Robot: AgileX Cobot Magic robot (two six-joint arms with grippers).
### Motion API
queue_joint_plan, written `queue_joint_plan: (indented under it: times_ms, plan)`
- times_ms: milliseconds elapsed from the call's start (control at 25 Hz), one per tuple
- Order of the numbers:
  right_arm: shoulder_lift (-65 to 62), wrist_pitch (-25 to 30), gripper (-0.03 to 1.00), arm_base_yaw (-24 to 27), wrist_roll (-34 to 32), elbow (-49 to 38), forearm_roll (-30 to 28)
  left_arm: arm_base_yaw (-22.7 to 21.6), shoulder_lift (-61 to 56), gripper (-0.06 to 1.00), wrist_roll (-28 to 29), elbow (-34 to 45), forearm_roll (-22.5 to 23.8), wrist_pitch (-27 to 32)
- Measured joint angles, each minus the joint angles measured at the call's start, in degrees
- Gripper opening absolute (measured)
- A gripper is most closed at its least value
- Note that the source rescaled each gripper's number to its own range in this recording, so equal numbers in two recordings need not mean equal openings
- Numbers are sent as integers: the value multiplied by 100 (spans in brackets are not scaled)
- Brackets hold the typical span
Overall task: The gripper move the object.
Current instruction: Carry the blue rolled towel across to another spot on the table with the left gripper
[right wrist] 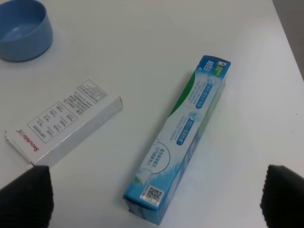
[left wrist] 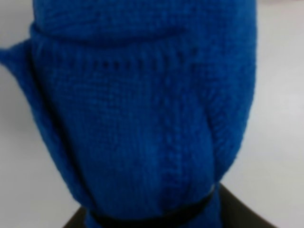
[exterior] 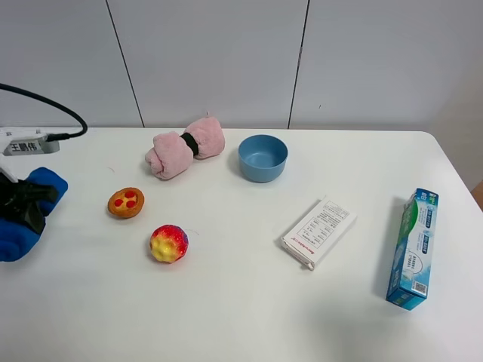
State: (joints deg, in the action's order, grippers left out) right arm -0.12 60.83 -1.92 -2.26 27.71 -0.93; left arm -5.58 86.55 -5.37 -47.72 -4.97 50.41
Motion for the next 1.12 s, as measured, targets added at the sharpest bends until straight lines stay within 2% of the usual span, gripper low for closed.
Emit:
queue_joint_plan:
  times_ms: [160, 200, 400, 720, 1120]
  plan:
    - [0, 0, 100, 0, 0, 0, 0, 0, -5, 0, 0, 389, 0, -456]
    - [0, 0, 100, 0, 0, 0, 0, 0, -5, 0, 0, 642, 0, -754]
    - [0, 0, 100, 0, 0, 0, 0, 0, 21, 0, -19, 898, 0, -1292]
    - [0, 0, 100, 0, 0, 0, 0, 0, 688, 0, -24, 904, 0, -1382]
    - [0, 0, 100, 0, 0, 0, 0, 0, 1200, 0, -162, 911, 0, -1933]
